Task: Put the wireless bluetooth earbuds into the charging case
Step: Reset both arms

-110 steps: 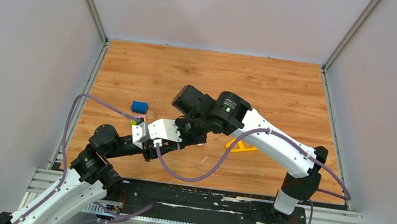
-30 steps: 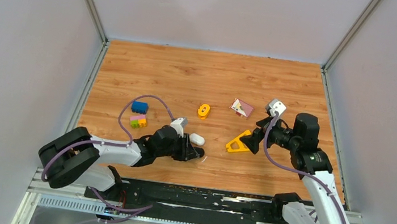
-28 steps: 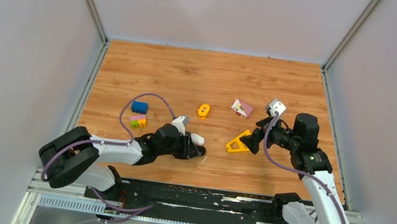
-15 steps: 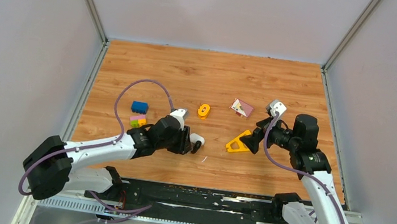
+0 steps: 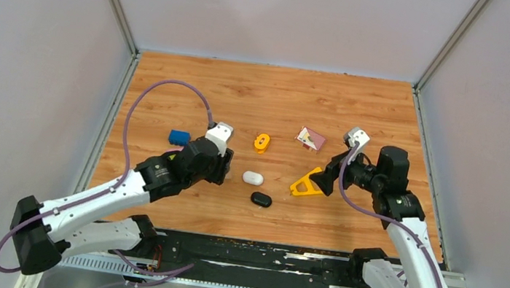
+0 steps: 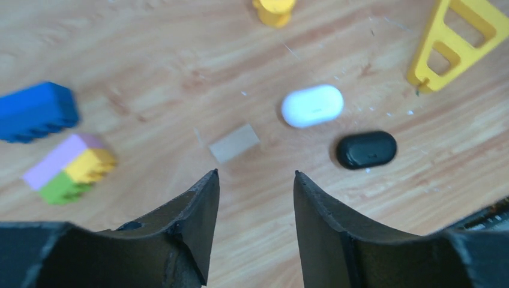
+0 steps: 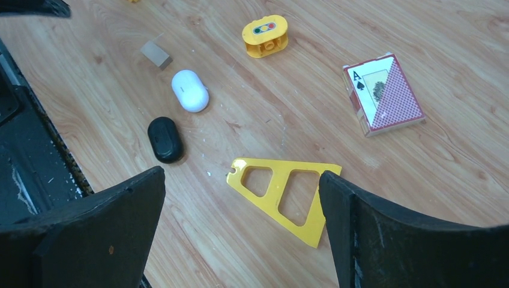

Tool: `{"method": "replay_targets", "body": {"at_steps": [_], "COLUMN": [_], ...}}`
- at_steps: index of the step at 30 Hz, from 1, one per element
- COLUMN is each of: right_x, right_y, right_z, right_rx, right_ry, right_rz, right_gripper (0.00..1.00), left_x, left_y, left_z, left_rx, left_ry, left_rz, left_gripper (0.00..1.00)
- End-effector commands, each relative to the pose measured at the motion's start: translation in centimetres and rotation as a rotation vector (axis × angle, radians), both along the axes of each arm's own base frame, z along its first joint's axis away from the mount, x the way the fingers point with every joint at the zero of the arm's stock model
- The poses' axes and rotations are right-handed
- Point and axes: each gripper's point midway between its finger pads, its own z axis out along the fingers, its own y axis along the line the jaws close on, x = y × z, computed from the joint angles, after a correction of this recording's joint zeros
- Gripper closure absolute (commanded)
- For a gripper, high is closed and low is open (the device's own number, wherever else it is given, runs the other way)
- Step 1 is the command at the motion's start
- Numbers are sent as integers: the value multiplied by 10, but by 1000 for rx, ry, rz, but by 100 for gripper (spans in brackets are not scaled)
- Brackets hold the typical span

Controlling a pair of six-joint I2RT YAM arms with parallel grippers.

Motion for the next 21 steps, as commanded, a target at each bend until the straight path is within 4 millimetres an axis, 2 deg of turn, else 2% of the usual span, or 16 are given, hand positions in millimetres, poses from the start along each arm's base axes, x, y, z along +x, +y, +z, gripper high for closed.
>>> {"method": "replay_targets", "body": {"at_steps": [1, 3, 4, 5, 6, 8, 12, 18, 21], "right_x": [18, 23, 27, 32, 38, 50, 63, 66, 65], "right_y": [-10, -15, -19, -23, -29, -45, -72, -91, -90], "right_z": [14, 16, 17, 19, 19, 23, 26, 13, 11], "right_rx": [-13, -29, -37, -40, -48, -54, -88, -91, -57], "right_ry": [-36, -32, -25, -15, -6, 8, 11, -23, -15], "right_rz": [-90, -122, -158, -196, -247, -381, -563, -630, -612], "right_gripper": [0, 0, 0, 0, 0, 0, 0, 1, 1], "left_x": [20, 25, 28, 31, 33, 36, 40, 42, 42], "left_y": [41, 47, 53, 60, 65, 80, 102, 100, 95], "left_z": [35, 48, 51, 57, 62, 71, 64, 50, 46], "left_rx": [193, 210, 222, 212, 189, 121, 59, 38, 40], "left_ry": [-210, -290, -328, -363, -393, -429, -439, -388, -368], "left_rz": [30, 18, 27, 49, 74, 140, 242, 263, 238], "left_gripper": [41, 36, 27, 4, 0, 0, 0, 0, 0]}}
